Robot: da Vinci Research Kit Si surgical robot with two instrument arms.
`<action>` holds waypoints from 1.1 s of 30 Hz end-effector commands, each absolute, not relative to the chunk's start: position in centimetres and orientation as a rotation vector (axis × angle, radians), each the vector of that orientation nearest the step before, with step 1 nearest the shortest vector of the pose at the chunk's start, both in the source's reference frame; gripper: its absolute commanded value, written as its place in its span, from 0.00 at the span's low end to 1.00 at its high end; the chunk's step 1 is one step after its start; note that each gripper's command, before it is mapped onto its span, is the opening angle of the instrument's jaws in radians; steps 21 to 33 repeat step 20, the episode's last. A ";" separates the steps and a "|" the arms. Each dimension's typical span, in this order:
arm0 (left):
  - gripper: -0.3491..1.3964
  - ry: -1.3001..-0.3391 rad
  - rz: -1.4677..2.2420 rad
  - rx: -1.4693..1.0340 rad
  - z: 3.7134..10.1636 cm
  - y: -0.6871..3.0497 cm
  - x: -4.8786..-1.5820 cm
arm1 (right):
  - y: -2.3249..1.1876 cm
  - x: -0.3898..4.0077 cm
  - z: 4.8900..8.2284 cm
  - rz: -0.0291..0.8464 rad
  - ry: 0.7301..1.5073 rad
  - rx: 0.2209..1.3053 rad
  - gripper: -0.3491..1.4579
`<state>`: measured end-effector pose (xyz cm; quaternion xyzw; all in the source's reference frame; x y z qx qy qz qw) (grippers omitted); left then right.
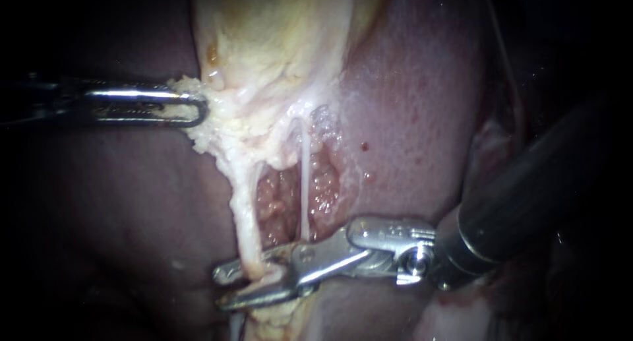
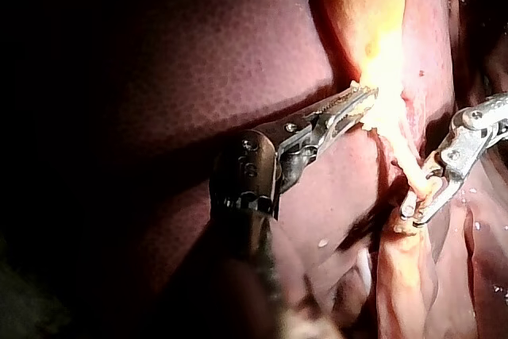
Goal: Clipping first clip left tube
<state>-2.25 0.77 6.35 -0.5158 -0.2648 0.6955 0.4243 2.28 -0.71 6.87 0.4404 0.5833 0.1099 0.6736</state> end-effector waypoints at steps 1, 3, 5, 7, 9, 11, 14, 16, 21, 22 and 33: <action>0.00 -0.663 1.740 -1.290 6.35 0.77 -2.25 | -0.70 2.27 6.87 0.262 1.303 1.005 0.01; 0.00 -0.663 1.740 -1.290 6.35 0.77 -2.25 | -0.69 2.25 6.87 0.294 1.282 1.033 0.00; 0.00 -0.663 1.740 -1.290 6.35 0.77 -2.25 | -0.68 2.24 6.89 0.340 1.265 1.045 0.00; 0.00 -0.663 1.740 -1.290 6.35 0.77 -2.25 | -0.67 2.23 6.90 0.367 1.266 1.027 0.00; 0.00 -0.662 1.740 -1.290 6.35 0.77 -2.25 | -0.66 2.23 6.91 0.378 1.268 1.016 0.00; 0.00 -0.663 1.740 -1.290 6.35 0.77 -2.24 | -0.66 2.23 6.92 0.379 1.268 1.016 0.00; 0.00 -0.663 1.740 -1.290 6.35 0.77 -2.24 | -0.66 2.23 6.92 0.379 1.268 1.016 0.00; 0.00 -0.663 1.740 -1.290 6.35 0.77 -2.24 | -0.66 2.23 6.92 0.383 1.265 1.020 0.00; 0.00 -0.663 1.740 -1.290 6.36 0.78 -2.24 | -0.67 2.22 6.93 0.389 1.263 1.020 0.00; 0.00 -0.663 1.740 -1.290 6.36 0.78 -2.24 | -0.67 2.22 6.93 0.389 1.263 1.020 0.00; 0.00 -0.663 1.740 -1.290 6.36 0.78 -2.24 | -0.67 2.22 6.93 0.389 1.263 1.020 0.00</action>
